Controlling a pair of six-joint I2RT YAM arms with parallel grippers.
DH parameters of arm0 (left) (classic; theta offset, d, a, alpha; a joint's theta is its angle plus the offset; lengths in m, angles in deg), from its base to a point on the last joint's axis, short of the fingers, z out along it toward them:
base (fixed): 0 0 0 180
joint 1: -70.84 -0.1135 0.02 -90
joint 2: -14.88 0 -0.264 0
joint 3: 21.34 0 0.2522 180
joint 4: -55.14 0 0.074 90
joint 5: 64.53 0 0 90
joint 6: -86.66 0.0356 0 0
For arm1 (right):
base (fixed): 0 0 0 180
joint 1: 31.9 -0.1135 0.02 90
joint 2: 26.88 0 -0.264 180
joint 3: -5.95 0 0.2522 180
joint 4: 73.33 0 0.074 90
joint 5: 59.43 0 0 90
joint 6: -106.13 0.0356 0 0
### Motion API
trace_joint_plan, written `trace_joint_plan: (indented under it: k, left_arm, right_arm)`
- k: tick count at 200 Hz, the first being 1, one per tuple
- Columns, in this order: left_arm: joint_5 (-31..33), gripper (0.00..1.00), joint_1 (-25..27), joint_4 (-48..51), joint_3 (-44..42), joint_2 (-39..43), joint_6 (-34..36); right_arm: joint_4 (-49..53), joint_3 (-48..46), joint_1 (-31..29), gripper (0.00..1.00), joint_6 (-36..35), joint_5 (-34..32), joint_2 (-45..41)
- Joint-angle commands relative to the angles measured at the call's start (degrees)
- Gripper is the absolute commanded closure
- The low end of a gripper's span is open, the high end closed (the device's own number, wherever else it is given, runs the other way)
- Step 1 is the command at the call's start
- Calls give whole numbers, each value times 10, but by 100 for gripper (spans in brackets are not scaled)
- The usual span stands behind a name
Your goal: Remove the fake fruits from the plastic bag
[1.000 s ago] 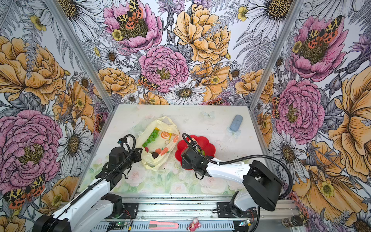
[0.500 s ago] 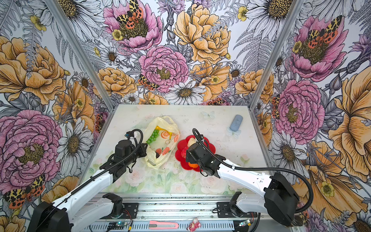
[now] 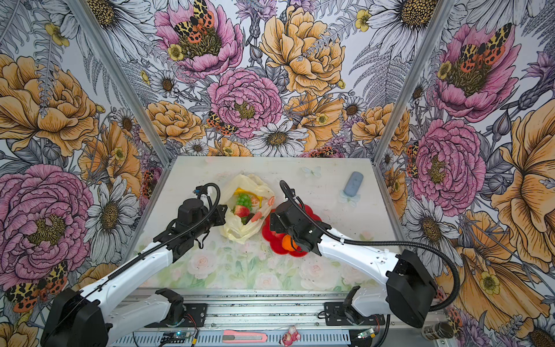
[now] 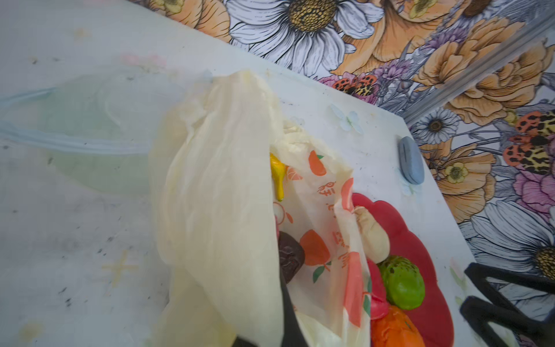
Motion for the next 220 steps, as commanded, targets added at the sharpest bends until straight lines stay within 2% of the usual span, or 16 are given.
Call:
trace_joint_plan:
  k: [1,20,48,76,100,124,166,197,220]
  left_arm:
    - [-11,100,-15,33,-45,42,-36]
    - [-9,100,-26,57,-75,56,-64]
    - [-51,100,-73,67,-108,35,-96]
    - [-48,100,-97,77,-104,27,-84]
    - [4,100,-96,94,-80,28,-47]
    - [11,100,-105,77,-76,17,-31]
    - [54,100,-104,53,-67,-3,6]
    - [34,100,-90,25,-66,-19,28]
    - [16,100,-57,18,-51,-51,48]
  right_arm:
    - [-21,52,-13,12,-29,46,39]
    - [-24,96,-28,14,-42,79,86]
    - [-25,164,-45,18,-57,110,166]
    - [-26,215,-52,22,-56,129,238]
    - [-25,251,-68,24,-59,161,290]
    - [-25,264,-82,27,-53,167,326]
    - [-25,219,-83,30,-19,160,332]
    - [-24,199,-81,30,-6,144,320]
    - [-23,207,-73,30,-4,127,310]
